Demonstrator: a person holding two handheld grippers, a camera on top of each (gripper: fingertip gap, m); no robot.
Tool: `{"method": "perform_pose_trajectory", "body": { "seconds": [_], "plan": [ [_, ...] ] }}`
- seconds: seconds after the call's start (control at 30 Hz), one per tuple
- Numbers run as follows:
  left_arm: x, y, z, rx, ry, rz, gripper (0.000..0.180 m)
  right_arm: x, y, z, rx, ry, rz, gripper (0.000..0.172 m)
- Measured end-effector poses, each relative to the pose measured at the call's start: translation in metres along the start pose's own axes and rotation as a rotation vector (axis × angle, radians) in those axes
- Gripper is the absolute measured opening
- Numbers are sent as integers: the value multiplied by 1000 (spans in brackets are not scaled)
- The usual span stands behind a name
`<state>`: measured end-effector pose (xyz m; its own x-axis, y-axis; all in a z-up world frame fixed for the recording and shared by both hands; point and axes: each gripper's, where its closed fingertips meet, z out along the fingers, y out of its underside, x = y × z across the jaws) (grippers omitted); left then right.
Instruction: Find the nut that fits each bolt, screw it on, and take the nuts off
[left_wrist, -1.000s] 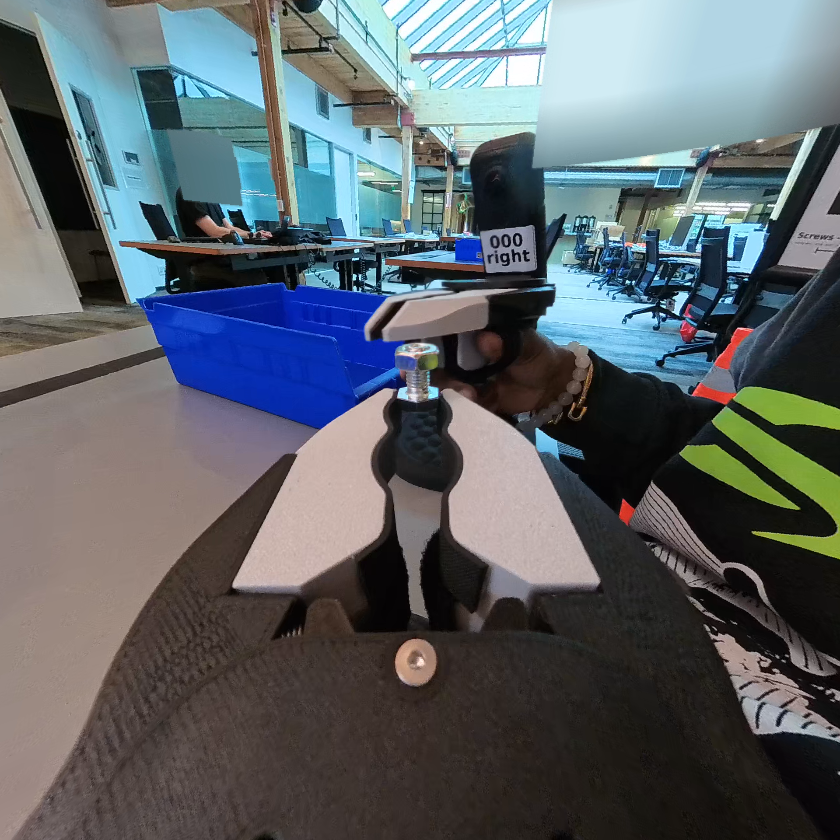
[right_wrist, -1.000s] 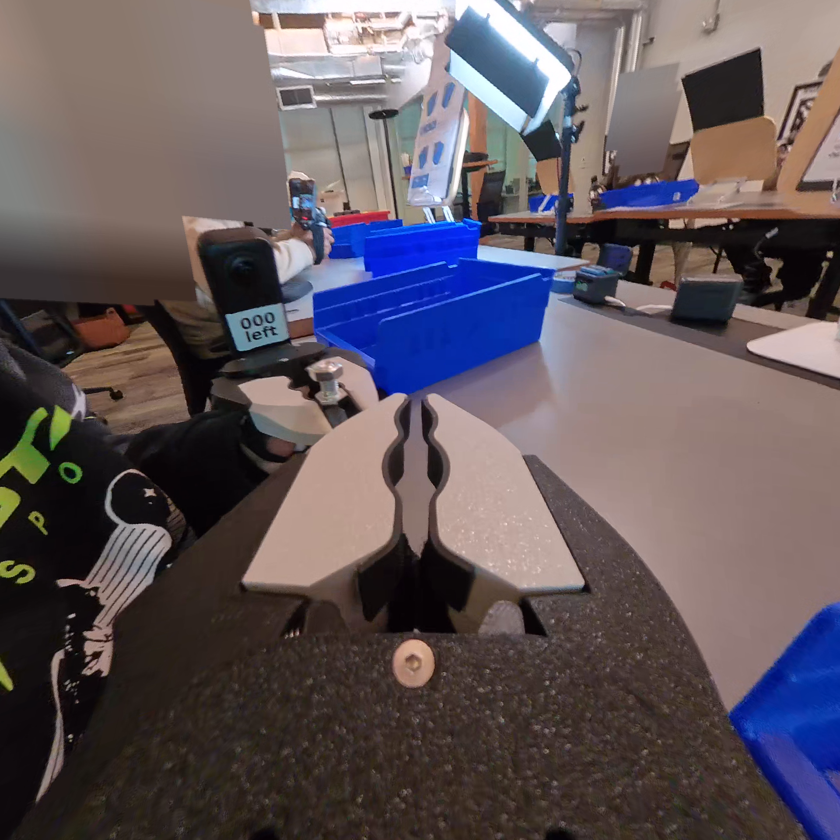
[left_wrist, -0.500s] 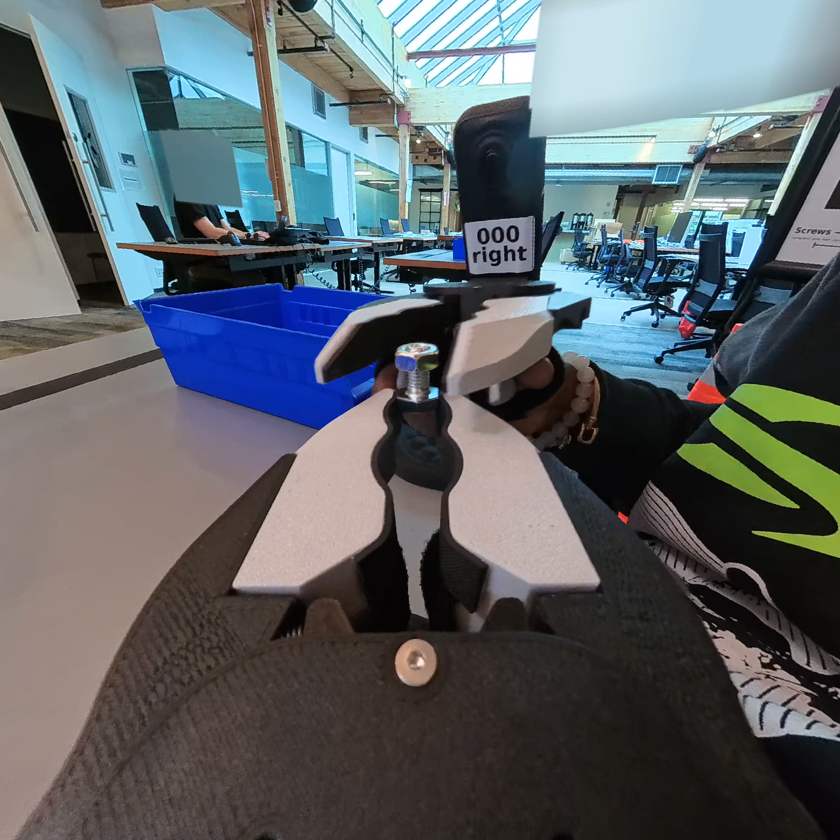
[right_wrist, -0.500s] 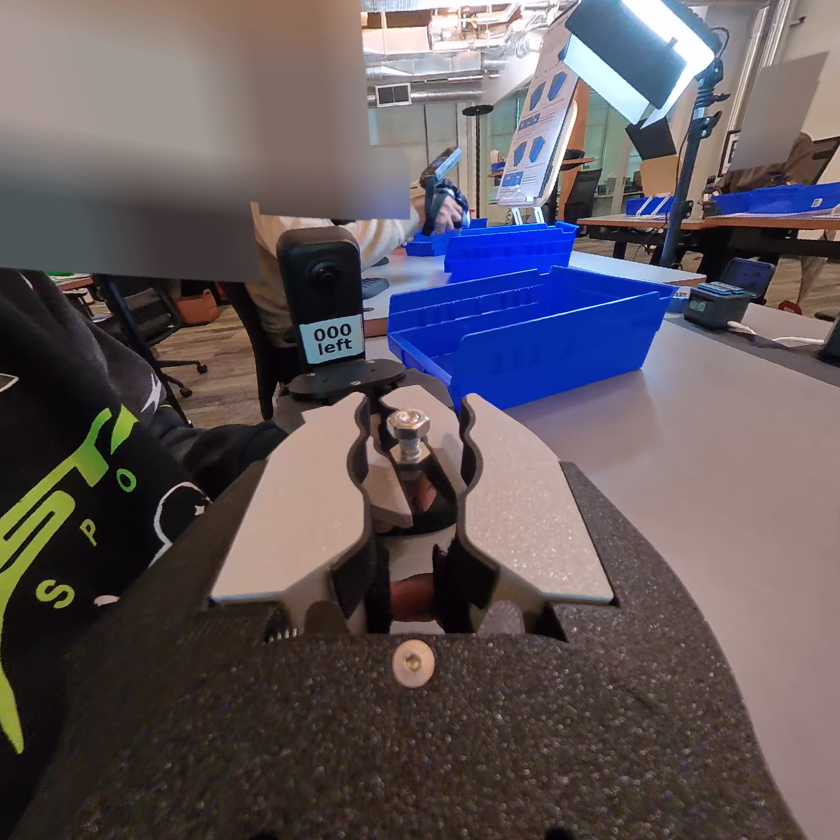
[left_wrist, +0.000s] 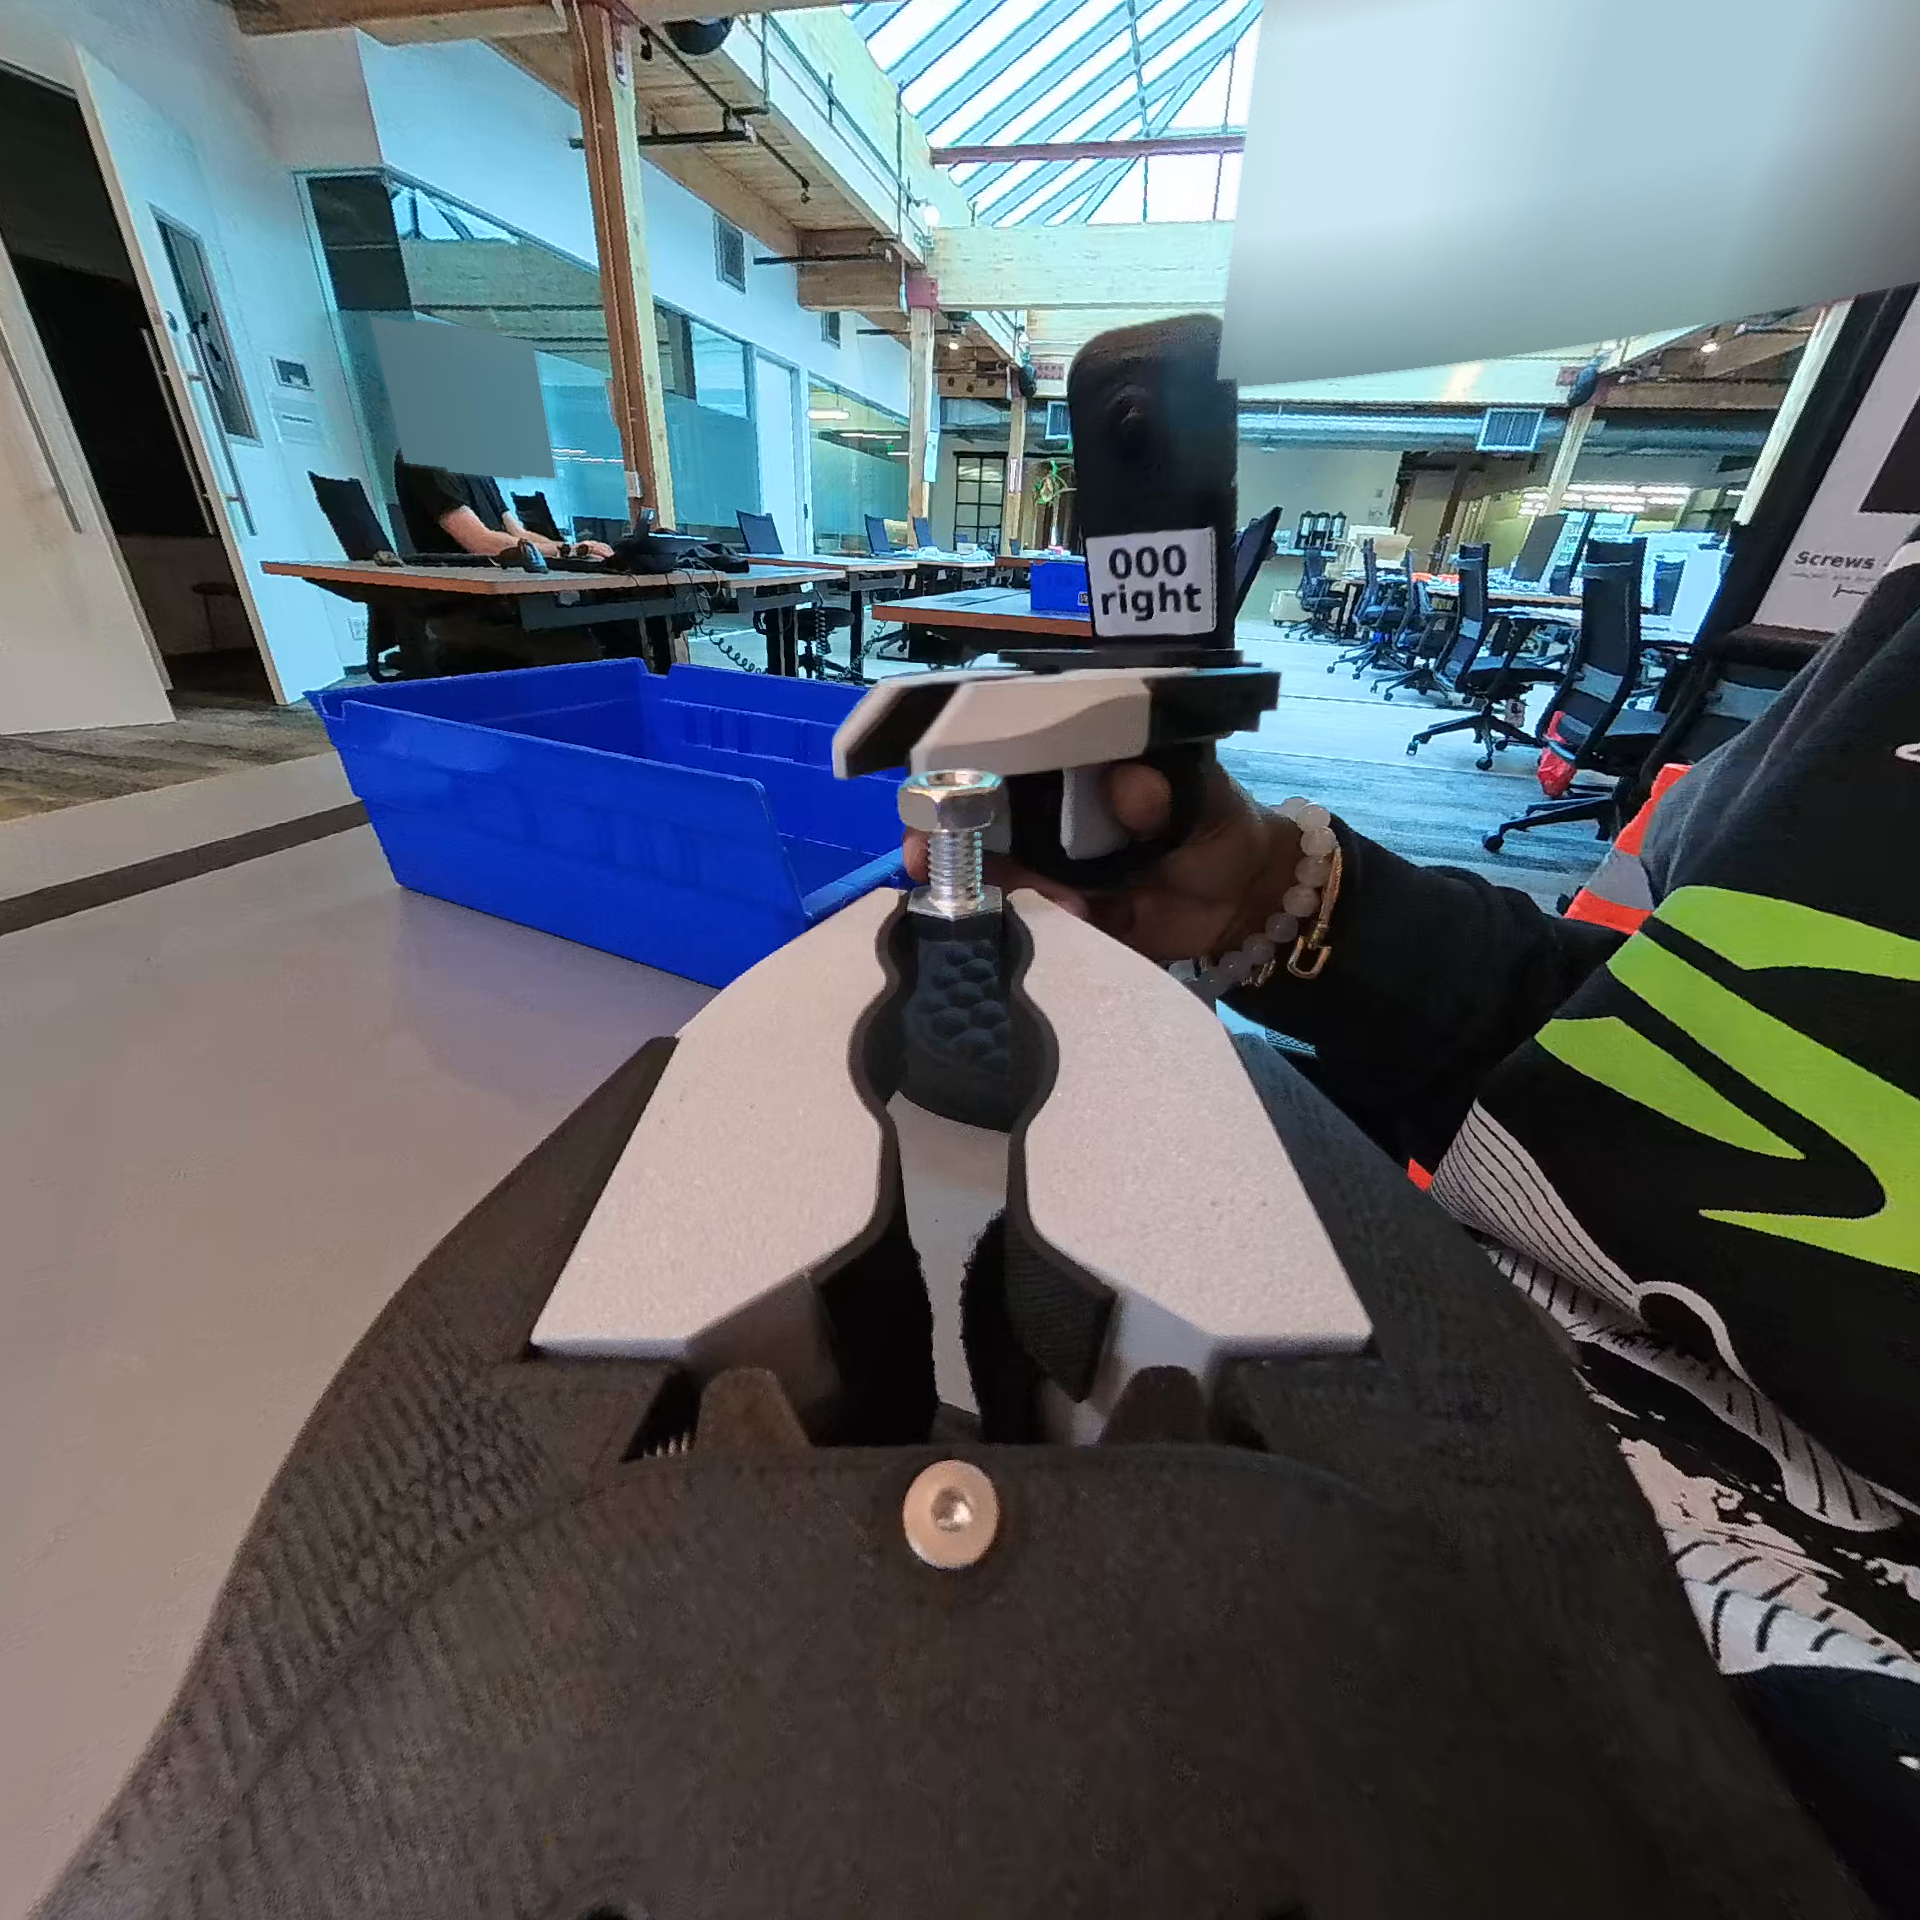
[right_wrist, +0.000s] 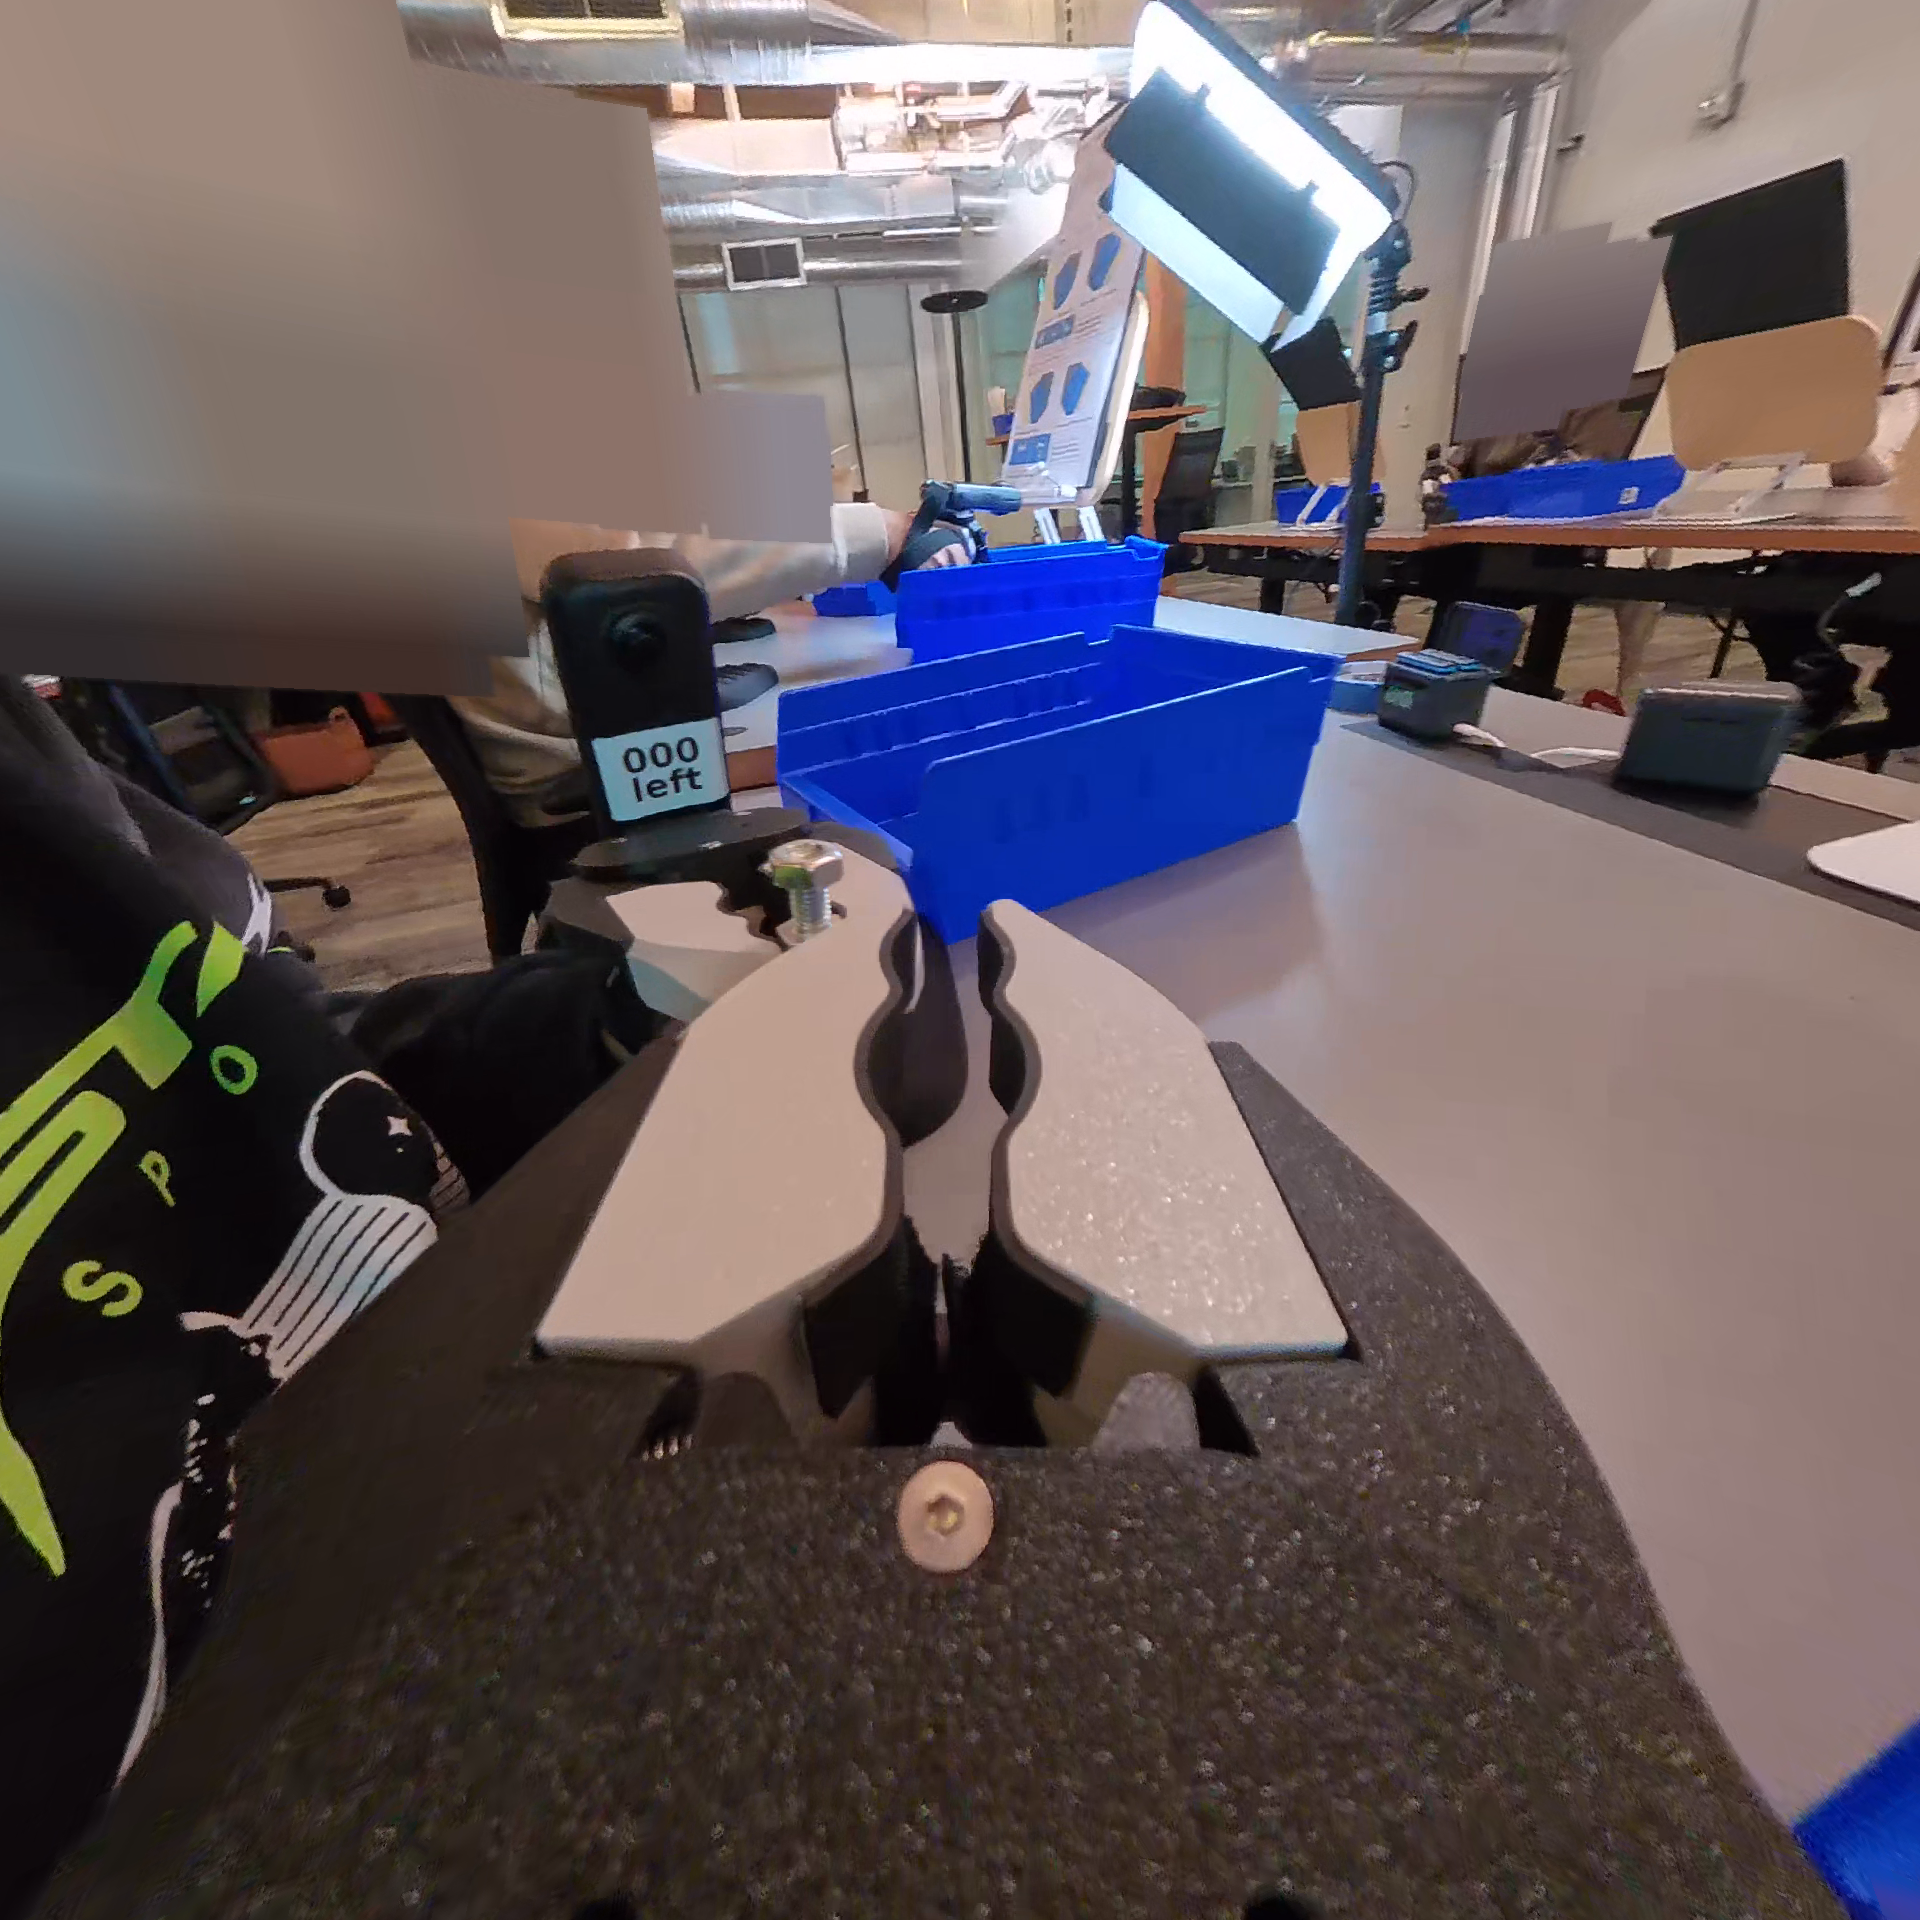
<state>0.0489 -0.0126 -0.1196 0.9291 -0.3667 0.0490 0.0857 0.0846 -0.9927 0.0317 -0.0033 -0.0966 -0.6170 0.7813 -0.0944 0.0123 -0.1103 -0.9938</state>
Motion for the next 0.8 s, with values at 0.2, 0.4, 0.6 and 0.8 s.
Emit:
{"method": "perform_pose_trajectory", "body": {
  "seconds": [0.2,0.4,0.6,0.8],
  "plan": [
    [0,1,1,-8,-2,5,15,-24,-4,17,23,-115,12,28],
    [2,3,2,-18,1,16,15,-28,1,36,-8,-120,12,32],
    [1,0,0,4,6,5,15,-21,2,25,-6,-105,17,33],
    [1,-2,-1,13,10,-2,15,7,1,-2,21,31,24,12]
  ]
}}
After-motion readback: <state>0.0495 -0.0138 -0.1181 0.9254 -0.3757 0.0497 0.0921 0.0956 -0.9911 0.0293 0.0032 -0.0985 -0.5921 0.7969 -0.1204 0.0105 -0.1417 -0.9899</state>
